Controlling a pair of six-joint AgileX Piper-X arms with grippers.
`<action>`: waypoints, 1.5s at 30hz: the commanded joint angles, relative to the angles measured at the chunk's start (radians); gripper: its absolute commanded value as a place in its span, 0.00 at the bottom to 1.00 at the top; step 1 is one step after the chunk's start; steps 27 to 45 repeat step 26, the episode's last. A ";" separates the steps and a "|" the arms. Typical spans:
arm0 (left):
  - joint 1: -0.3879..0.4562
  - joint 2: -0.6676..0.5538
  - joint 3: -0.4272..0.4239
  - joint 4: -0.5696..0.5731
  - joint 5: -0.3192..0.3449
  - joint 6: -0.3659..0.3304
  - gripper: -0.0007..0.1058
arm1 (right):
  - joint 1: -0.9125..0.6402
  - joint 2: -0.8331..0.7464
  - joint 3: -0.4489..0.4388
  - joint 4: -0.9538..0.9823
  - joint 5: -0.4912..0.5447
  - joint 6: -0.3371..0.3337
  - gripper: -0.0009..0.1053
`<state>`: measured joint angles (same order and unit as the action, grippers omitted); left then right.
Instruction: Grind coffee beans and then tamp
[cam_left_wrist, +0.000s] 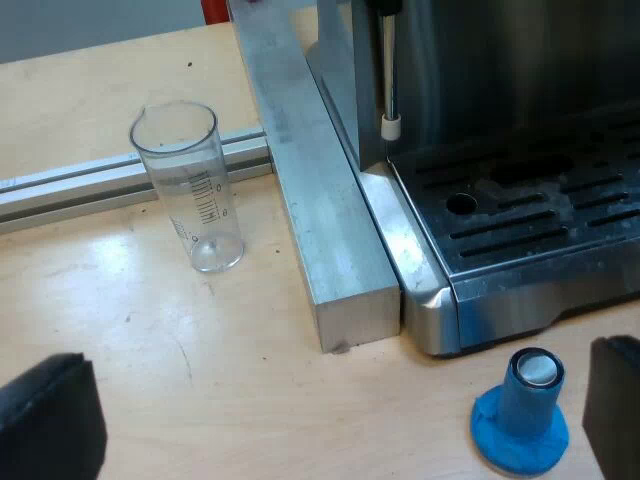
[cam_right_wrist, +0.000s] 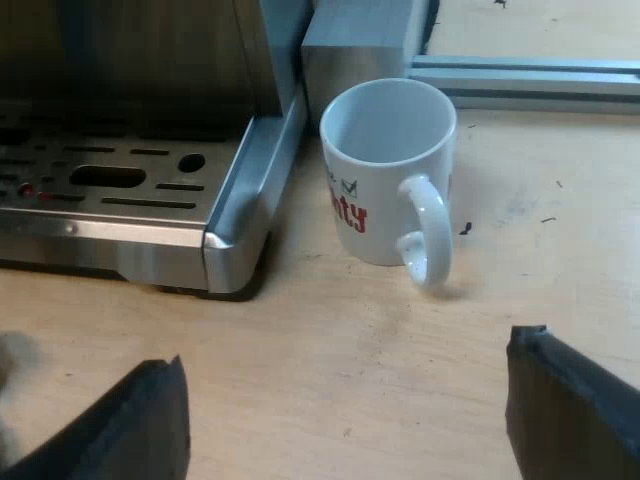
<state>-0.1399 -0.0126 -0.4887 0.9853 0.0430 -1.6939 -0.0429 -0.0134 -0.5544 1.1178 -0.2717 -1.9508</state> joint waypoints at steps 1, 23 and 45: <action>0.000 -0.140 -0.002 -0.013 -0.009 -0.007 0.95 | -0.004 -0.040 -0.004 -0.014 0.021 -0.005 0.64; 0.000 -0.140 -0.002 -0.013 -0.009 -0.007 0.95 | -0.004 -0.040 -0.004 -0.014 0.089 -0.005 0.64; 0.000 -0.142 -0.002 -0.013 -0.009 -0.007 0.95 | -0.004 -0.040 -0.004 -0.014 0.089 -0.005 0.64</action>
